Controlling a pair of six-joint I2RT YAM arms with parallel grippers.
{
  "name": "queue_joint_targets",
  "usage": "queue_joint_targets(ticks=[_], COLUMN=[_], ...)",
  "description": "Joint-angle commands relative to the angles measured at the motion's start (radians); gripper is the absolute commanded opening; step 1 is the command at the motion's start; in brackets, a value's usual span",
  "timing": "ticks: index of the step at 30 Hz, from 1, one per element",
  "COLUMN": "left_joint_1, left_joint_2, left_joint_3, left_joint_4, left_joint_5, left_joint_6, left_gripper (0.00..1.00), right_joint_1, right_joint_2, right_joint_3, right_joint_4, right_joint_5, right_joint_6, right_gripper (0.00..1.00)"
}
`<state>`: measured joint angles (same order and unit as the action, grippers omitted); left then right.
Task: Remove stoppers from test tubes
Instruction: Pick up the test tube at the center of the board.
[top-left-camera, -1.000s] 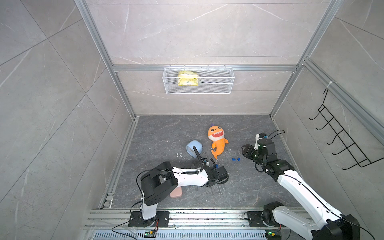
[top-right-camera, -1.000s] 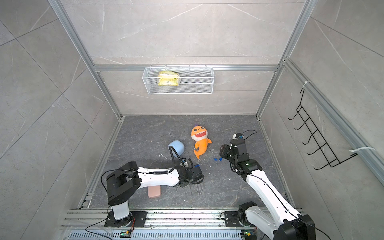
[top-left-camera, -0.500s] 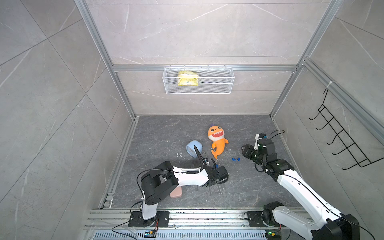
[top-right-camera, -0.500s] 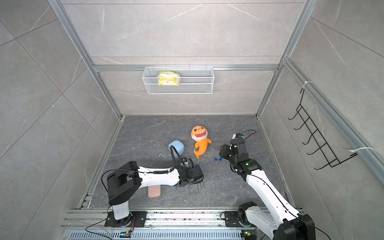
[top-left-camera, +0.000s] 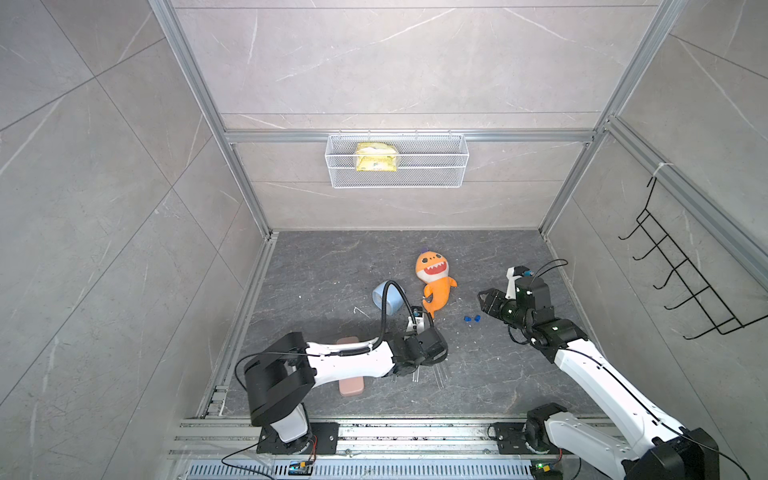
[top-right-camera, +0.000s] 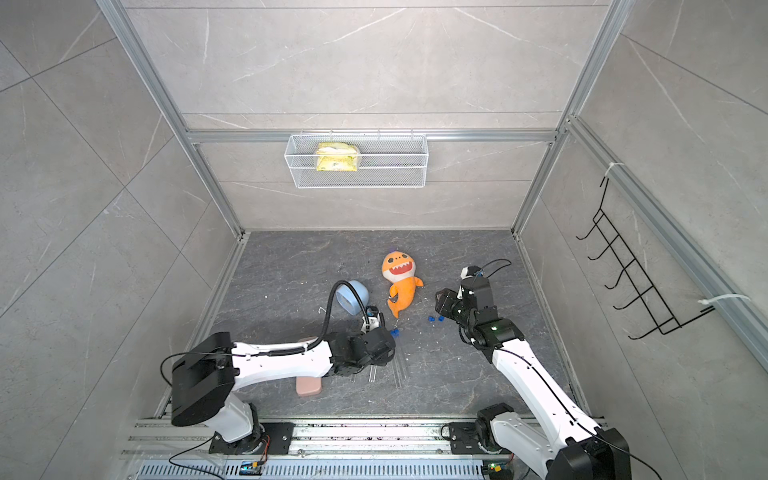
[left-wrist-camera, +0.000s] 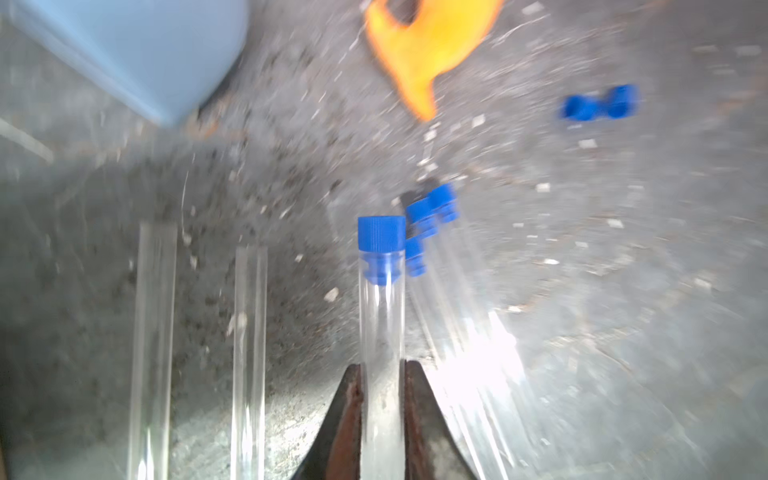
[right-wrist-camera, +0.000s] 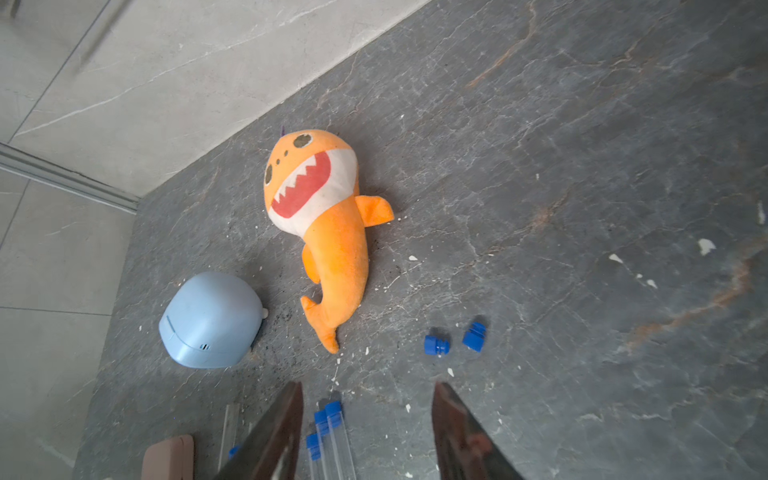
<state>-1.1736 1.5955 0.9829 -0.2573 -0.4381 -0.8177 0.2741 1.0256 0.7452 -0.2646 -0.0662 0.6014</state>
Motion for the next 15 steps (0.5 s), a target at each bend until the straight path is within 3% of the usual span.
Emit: queue_joint_targets(ticks=[1, 7, 11, 15], left_joint_1=[0.038, 0.085, 0.096, 0.100], left_joint_2=[-0.061, -0.110, -0.114, -0.118], left_joint_3=[-0.074, -0.145, -0.167, -0.191], left_joint_4=[0.235, 0.387, 0.440, 0.509], left_joint_5=[0.043, 0.151, 0.191, 0.208], left_joint_6=[0.282, 0.493, 0.567, 0.608], left_gripper=[0.18, 0.18, 0.18, 0.18], right_joint_1=[-0.001, -0.002, -0.001, 0.009], right_joint_2=[-0.021, 0.004, 0.069, 0.126], right_joint_3=[-0.018, -0.061, -0.099, -0.129], right_joint_4=[0.084, 0.275, 0.480, 0.595], right_joint_5=[-0.077, -0.266, -0.426, -0.471], right_joint_6=[0.001, 0.064, 0.170, 0.230], right_gripper=[0.53, 0.53, 0.53, 0.53])
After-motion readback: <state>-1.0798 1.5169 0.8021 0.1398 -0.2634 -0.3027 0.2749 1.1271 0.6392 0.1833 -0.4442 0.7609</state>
